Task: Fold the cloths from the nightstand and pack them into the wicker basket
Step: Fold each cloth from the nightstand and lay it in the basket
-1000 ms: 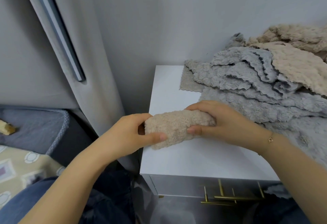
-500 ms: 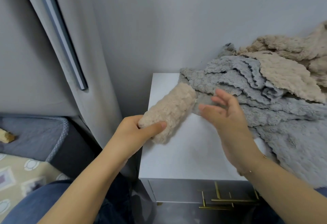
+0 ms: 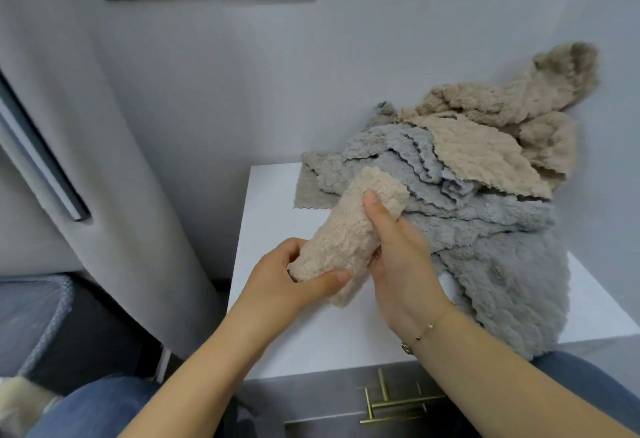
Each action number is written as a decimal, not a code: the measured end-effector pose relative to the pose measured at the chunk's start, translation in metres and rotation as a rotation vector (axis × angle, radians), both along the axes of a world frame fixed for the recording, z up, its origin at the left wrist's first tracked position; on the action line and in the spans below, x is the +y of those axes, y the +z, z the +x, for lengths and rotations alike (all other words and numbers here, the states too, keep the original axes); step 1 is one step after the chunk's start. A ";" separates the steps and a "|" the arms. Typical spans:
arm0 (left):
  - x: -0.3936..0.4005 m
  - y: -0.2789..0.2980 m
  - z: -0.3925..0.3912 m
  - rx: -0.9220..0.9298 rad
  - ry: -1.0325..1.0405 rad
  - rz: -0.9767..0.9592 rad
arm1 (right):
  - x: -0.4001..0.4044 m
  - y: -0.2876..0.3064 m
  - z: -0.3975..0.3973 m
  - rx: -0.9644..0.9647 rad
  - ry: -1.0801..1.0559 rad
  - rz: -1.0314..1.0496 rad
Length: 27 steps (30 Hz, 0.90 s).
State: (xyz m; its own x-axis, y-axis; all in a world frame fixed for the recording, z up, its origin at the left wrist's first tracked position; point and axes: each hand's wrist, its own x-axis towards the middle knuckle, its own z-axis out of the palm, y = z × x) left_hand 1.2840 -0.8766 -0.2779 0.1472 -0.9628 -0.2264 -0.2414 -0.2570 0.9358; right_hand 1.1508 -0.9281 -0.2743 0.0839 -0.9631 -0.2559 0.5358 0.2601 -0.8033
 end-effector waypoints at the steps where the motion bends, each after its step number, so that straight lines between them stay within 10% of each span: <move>1: -0.002 0.001 -0.004 0.041 -0.016 0.016 | -0.001 0.002 -0.004 0.004 -0.025 -0.012; 11: -0.003 0.011 -0.056 0.499 -0.105 0.013 | 0.007 0.012 -0.049 0.103 -0.234 -0.190; 27: 0.061 0.034 -0.160 0.430 -0.495 -0.099 | 0.141 0.037 -0.191 0.361 -0.596 -0.142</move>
State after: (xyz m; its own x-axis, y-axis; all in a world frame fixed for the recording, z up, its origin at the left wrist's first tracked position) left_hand 1.1244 -0.8157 -0.2438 -0.4019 -0.9127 -0.0736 0.0910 -0.1198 0.9886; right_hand 0.9597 -0.7868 -0.2375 -0.5336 -0.8449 -0.0365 0.2478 -0.1149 -0.9620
